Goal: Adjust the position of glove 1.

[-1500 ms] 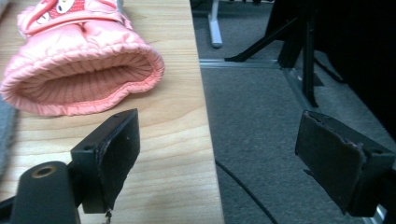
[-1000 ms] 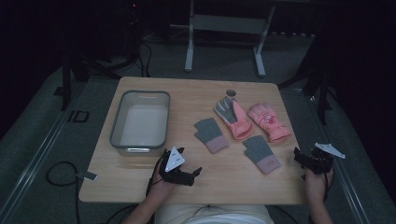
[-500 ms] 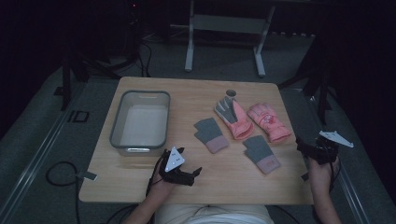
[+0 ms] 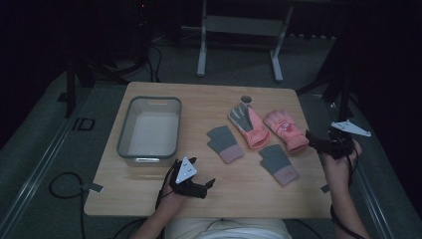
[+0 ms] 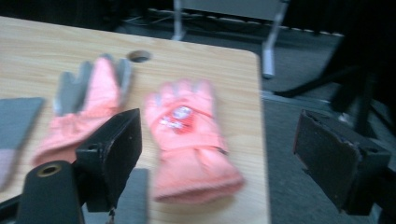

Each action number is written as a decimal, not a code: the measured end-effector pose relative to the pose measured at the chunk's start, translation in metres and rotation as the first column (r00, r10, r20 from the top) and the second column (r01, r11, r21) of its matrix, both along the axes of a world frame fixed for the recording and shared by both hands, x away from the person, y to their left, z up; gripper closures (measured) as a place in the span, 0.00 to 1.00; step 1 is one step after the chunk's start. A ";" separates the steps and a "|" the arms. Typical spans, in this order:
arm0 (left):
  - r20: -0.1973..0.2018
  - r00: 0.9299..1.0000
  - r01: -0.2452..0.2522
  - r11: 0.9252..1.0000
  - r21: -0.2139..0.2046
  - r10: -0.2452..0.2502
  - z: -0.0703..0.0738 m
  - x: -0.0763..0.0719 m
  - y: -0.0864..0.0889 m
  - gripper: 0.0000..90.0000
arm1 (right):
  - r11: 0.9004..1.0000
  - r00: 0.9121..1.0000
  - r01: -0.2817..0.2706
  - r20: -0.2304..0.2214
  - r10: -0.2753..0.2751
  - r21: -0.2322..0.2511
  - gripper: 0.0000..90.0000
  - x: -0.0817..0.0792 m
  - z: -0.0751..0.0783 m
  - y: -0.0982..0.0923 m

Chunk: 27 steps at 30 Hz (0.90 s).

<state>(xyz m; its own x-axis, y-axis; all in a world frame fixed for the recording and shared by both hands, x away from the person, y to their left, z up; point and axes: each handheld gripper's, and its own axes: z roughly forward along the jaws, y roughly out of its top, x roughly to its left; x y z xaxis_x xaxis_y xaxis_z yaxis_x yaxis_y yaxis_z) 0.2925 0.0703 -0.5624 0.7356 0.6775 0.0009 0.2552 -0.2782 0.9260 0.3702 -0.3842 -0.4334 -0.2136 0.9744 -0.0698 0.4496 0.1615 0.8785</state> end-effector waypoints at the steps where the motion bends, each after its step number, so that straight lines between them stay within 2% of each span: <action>1: 0.001 1.000 0.000 1.000 0.000 0.000 0.000 0.000 0.000 0.01 | 1.000 1.000 -0.013 0.000 0.013 0.004 0.15 0.001 0.001 0.004; 5: 0.001 1.000 0.000 1.000 0.002 0.000 0.000 0.000 0.000 0.01 | 0.997 0.998 -0.069 -0.008 0.070 0.015 0.13 0.005 0.005 0.019; 6: 0.001 1.000 0.000 1.000 0.002 0.000 0.000 0.000 0.000 0.01 | 0.997 0.998 -0.069 -0.008 0.070 0.015 0.13 0.005 0.005 0.019; 7: 0.001 1.000 -0.001 1.000 0.002 0.001 0.000 0.000 0.000 0.01 | 0.992 0.992 -0.116 -0.035 0.118 0.050 0.13 0.010 0.008 0.030; 11: 0.001 1.000 0.000 1.000 0.001 0.000 0.000 0.000 0.000 0.01 | 0.986 0.987 -0.151 -0.053 0.155 0.076 0.13 0.015 0.008 0.041; 13: 0.000 1.000 0.000 1.000 0.002 0.000 0.000 0.000 0.000 0.01 | 0.983 0.983 -0.171 -0.053 0.175 0.066 0.12 0.017 0.009 0.050; 14: 0.001 1.000 0.000 1.000 0.002 0.000 0.000 0.000 0.000 0.01 | 0.979 0.979 -0.196 -0.048 0.199 0.060 0.12 0.019 0.010 0.060; 16: 0.001 1.000 0.001 1.000 0.001 -0.001 0.000 0.000 0.000 0.01 | 0.978 0.978 -0.204 -0.044 0.206 0.053 0.12 0.020 0.010 0.065; 18: 0.001 1.000 0.003 1.000 0.002 -0.003 0.000 0.000 0.000 0.01 | 0.970 0.970 -0.236 -0.047 0.239 0.048 0.12 0.022 0.009 0.076; 20: -0.002 1.000 0.007 1.000 0.000 -0.007 0.000 0.000 0.000 0.01 | 0.968 0.968 -0.245 -0.047 0.247 0.049 0.12 0.023 0.009 0.079; 21: -0.003 1.000 0.010 1.000 -0.002 -0.010 0.000 0.000 0.000 0.01 | 0.960 0.959 -0.277 -0.056 0.278 0.036 0.12 0.026 0.007 0.089; 22: -0.002 1.000 0.011 1.000 -0.002 -0.011 0.000 0.000 0.000 0.01 | 0.956 0.954 -0.292 -0.057 0.293 0.031 0.12 0.027 0.006 0.093; 25: -0.002 1.000 0.012 1.000 -0.001 -0.012 0.000 0.000 0.000 0.01 | 0.941 0.939 -0.335 -0.069 0.337 0.035 0.15 0.031 0.001 0.105; 26: -0.003 1.000 0.011 1.000 -0.001 -0.011 0.000 0.000 0.000 0.01 | 0.933 0.930 -0.356 -0.080 0.358 0.041 0.15 0.034 -0.003 0.112; 27: -0.003 1.000 0.011 1.000 -0.002 -0.011 0.000 0.000 0.000 0.01 | 0.933 0.930 -0.356 -0.080 0.358 0.041 0.15 0.034 -0.003 0.112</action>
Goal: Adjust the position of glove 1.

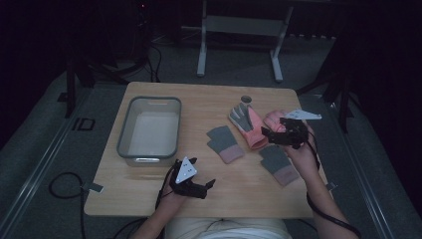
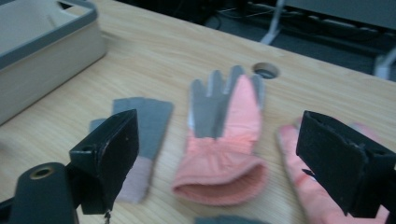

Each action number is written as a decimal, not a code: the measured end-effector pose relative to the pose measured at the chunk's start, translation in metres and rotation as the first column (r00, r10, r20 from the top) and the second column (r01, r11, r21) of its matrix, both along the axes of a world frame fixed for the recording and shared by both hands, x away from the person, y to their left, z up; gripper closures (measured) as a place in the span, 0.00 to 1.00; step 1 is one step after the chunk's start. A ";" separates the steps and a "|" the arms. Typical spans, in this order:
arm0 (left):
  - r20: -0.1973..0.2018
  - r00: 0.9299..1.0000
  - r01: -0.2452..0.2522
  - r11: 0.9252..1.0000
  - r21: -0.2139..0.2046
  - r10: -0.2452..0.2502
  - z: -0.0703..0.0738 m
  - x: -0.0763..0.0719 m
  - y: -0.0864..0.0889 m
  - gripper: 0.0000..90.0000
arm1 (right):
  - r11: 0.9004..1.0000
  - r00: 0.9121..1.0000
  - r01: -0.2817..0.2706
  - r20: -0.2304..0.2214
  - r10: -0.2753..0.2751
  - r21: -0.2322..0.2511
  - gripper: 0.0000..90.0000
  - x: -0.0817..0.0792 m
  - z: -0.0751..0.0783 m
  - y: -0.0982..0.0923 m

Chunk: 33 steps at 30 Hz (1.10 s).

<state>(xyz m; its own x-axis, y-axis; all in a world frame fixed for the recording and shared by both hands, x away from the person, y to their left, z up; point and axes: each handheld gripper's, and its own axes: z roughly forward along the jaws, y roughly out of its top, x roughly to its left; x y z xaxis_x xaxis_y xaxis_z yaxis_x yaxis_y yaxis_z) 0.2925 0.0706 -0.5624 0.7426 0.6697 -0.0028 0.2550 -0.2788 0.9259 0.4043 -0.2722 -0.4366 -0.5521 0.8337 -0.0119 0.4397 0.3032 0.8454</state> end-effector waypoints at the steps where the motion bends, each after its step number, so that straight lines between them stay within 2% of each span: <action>1: 0.000 1.000 0.000 1.000 0.000 0.000 0.000 0.000 0.000 0.01 | 1.000 1.000 -0.008 -0.007 0.008 -0.002 0.15 0.001 -0.003 0.004; 6: 0.005 1.000 0.000 1.000 0.003 0.000 0.000 -0.001 -0.001 0.01 | 0.999 0.999 -0.043 -0.033 0.042 -0.021 0.17 0.006 -0.013 0.021; 11: 0.004 1.000 0.000 1.000 0.004 0.000 0.000 0.000 -0.001 0.01 | 0.996 0.995 -0.091 -0.051 0.090 -0.012 0.17 0.010 -0.019 0.035; 12: 0.007 1.000 0.000 1.000 0.004 0.000 0.000 -0.001 -0.001 0.01 | 0.993 0.992 -0.115 -0.052 0.115 -0.011 0.20 0.011 -0.021 0.041; 14: 0.014 1.000 0.000 1.000 0.012 0.000 0.000 -0.001 -0.001 0.01 | 0.992 0.991 -0.122 -0.052 0.121 -0.011 0.21 0.012 -0.022 0.043; 18: 0.018 1.000 0.004 1.000 0.023 -0.005 0.000 -0.002 -0.002 0.01 | 0.988 0.987 -0.151 -0.061 0.148 -0.044 0.26 0.015 -0.029 0.056; 26: 0.014 1.000 0.008 1.000 0.013 -0.009 0.000 -0.002 -0.002 0.01 | 0.967 0.966 -0.237 -0.127 0.225 -0.088 0.41 0.024 -0.055 0.080; 29: 0.013 1.000 0.010 1.000 0.011 -0.010 0.000 -0.002 -0.001 0.01 | 0.958 0.957 -0.266 -0.148 0.249 -0.107 0.45 0.028 -0.066 0.088; 30: 0.013 1.000 0.010 1.000 0.010 -0.010 0.000 -0.002 -0.001 0.01 | 0.952 0.953 -0.280 -0.155 0.260 -0.121 0.49 0.032 -0.073 0.093; 33: 0.013 1.000 0.011 1.000 0.011 -0.011 0.000 -0.002 -0.001 0.01 | 0.945 0.949 -0.294 -0.165 0.270 -0.144 0.54 0.036 -0.078 0.098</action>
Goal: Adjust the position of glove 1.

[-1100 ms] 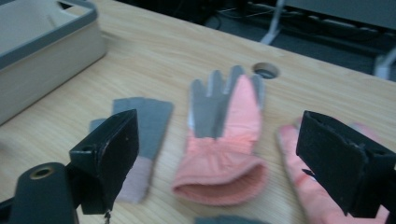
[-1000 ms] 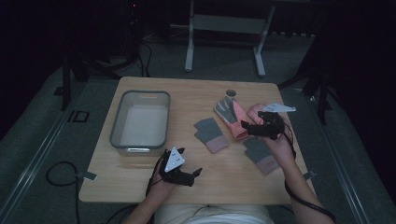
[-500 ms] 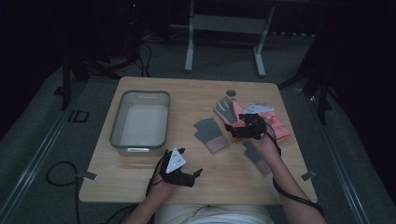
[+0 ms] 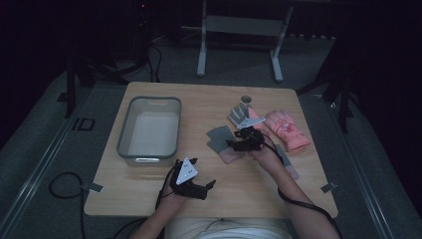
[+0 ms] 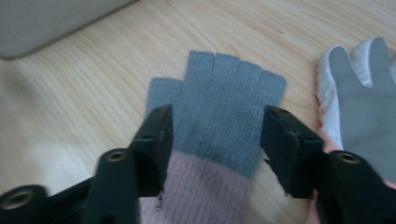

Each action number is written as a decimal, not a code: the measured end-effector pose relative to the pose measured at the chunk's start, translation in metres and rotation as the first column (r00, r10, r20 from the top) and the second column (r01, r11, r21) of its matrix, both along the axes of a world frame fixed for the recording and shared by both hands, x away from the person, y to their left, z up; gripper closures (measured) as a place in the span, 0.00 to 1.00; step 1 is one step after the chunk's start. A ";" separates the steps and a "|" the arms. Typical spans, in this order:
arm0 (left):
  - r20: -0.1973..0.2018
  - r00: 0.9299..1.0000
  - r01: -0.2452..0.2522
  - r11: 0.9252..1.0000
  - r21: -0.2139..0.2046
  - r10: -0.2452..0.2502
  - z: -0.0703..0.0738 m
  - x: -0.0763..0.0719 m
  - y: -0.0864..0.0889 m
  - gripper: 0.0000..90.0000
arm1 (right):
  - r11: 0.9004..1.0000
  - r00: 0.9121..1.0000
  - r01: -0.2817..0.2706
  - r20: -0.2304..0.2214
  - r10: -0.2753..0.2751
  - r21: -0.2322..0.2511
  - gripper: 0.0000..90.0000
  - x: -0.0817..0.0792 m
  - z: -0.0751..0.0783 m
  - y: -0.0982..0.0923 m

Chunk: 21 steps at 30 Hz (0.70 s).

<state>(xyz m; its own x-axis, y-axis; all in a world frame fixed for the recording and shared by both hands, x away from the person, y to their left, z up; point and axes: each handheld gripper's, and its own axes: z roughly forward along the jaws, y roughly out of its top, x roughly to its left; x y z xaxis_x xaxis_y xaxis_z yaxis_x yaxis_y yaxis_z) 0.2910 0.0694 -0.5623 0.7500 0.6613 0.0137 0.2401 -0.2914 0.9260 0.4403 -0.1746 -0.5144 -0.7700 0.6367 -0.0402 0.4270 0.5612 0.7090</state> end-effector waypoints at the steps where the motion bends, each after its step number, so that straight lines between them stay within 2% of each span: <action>1: 0.000 1.000 0.001 1.000 0.001 -0.001 0.000 0.000 0.000 0.01 | 1.000 1.000 -0.003 -0.004 0.003 -0.007 0.56 0.002 -0.003 0.002; 5: -0.002 1.000 -0.001 1.000 -0.004 0.001 0.000 0.000 0.000 0.01 | 0.999 0.999 -0.020 -0.026 0.018 -0.047 0.59 0.012 -0.010 0.010; 9: 0.000 1.000 0.002 1.000 -0.002 -0.002 0.000 0.000 0.000 0.01 | 0.998 0.998 -0.025 -0.060 0.021 -0.061 0.62 0.023 -0.017 0.016; 15: -0.002 1.000 0.003 1.000 -0.005 -0.003 0.000 0.000 0.000 0.01 | 0.996 0.995 -0.026 -0.094 0.017 -0.088 0.67 0.029 -0.025 0.019; 18: -0.001 1.000 0.002 1.000 -0.003 -0.002 0.000 0.000 0.000 0.01 | 0.995 0.994 -0.033 -0.111 0.022 -0.092 0.74 0.031 -0.025 0.019; 21: -0.002 1.000 0.003 1.000 -0.004 -0.003 0.000 0.000 0.000 0.01 | 0.994 0.994 -0.026 -0.109 0.015 -0.104 0.83 0.030 -0.025 0.021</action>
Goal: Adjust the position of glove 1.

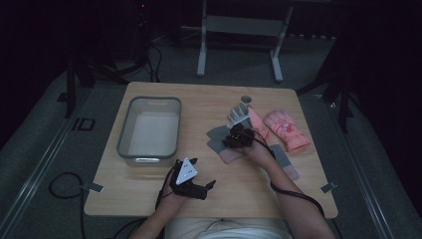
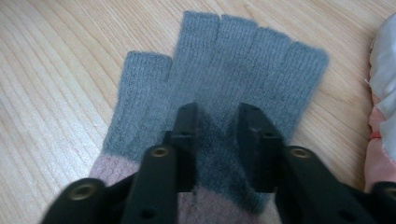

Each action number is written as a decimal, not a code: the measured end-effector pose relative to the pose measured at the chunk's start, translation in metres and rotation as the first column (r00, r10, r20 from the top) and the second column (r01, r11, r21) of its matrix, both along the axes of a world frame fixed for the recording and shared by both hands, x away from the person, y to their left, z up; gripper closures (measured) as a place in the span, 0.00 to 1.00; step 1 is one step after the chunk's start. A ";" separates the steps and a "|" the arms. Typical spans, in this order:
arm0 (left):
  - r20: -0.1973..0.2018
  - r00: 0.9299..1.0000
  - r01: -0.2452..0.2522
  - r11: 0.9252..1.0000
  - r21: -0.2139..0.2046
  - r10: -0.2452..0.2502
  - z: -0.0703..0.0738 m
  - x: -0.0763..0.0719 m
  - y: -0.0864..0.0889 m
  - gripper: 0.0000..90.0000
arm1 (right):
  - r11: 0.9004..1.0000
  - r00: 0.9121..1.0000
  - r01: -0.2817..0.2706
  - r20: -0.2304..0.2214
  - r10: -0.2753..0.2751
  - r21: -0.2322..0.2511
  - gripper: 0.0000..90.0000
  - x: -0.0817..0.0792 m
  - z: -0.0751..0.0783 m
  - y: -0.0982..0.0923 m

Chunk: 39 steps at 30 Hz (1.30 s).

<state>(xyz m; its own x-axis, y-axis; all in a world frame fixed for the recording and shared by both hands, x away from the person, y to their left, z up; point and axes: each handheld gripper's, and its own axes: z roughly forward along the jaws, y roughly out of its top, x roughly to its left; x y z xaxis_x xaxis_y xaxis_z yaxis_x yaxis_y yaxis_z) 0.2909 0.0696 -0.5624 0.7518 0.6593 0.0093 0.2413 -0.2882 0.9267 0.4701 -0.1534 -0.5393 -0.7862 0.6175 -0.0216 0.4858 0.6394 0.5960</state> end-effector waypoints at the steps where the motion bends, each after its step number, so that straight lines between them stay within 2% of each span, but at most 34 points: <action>1: -0.002 1.000 0.001 1.000 -0.001 -0.001 0.000 0.000 0.000 0.01 | 1.000 1.000 0.004 0.007 -0.004 -0.001 0.86 -0.001 0.000 0.002; 3: -0.009 1.000 0.005 1.000 -0.006 -0.005 0.000 0.001 0.000 0.01 | 1.000 1.000 0.020 0.012 -0.020 0.000 0.91 -0.003 0.000 0.005; 5: -0.010 1.000 0.004 1.000 -0.007 -0.004 0.000 0.001 0.000 0.01 | 0.999 0.999 0.036 -0.025 -0.036 0.016 0.93 -0.003 0.001 0.008; 9: -0.011 1.000 0.000 1.000 -0.009 -0.001 0.000 0.001 0.000 0.01 | 0.997 0.996 0.073 -0.053 -0.072 0.021 0.94 -0.007 0.004 0.012; 12: -0.010 1.000 -0.001 1.000 -0.009 0.001 0.000 0.001 0.001 0.01 | 0.990 0.991 0.128 -0.053 -0.125 0.065 0.95 -0.014 0.014 0.013; 15: -0.006 1.000 -0.005 1.000 -0.007 0.005 0.000 0.000 0.000 0.01 | 0.975 0.982 0.190 -0.030 -0.188 0.117 0.95 -0.027 0.032 0.010; 20: -0.011 1.000 -0.009 1.000 -0.010 0.008 0.000 0.001 0.001 0.01 | 0.943 0.958 0.281 0.003 -0.286 0.178 0.95 -0.054 0.064 0.005; 23: -0.006 1.000 -0.009 1.000 -0.006 0.009 0.000 0.000 0.000 0.01 | 0.923 0.942 0.325 0.015 -0.335 0.208 0.95 -0.071 0.076 0.001; 25: -0.004 1.000 -0.009 1.000 -0.003 0.009 0.000 0.000 0.000 0.01 | 0.918 0.935 0.337 0.040 -0.352 0.209 0.95 -0.082 0.080 0.000; 27: -0.007 1.000 -0.009 1.000 -0.004 0.009 0.000 0.000 0.000 0.01 | 0.914 0.933 0.347 0.026 -0.360 0.210 0.95 -0.090 0.078 0.000; 31: -0.002 1.000 -0.008 1.000 0.000 0.008 0.000 0.000 0.000 0.01 | 0.900 0.921 0.381 -0.003 -0.389 0.210 0.95 -0.102 0.067 -0.001; 34: -0.002 1.000 -0.007 1.000 0.000 0.007 0.000 0.000 0.000 0.01 | 0.883 0.906 0.418 -0.027 -0.423 0.215 0.95 -0.104 0.055 -0.004; 37: -0.001 1.000 -0.006 1.000 -0.001 0.006 0.000 0.000 0.000 0.01 | 0.877 0.898 0.439 -0.050 -0.438 0.196 0.95 -0.103 0.040 -0.005; 39: 0.000 1.000 -0.007 1.000 0.000 0.007 0.000 0.000 0.000 0.01 | 0.870 0.890 0.454 -0.056 -0.453 0.193 0.95 -0.102 0.032 -0.004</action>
<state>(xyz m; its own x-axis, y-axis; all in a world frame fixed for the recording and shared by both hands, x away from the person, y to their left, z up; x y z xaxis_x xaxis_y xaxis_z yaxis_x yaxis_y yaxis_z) 0.2908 0.0691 -0.5624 0.7471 0.6647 0.0094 0.2435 -0.2868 0.9265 0.3685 -0.1574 -0.5075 -0.4182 0.8972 0.1417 0.6996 0.2186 0.6802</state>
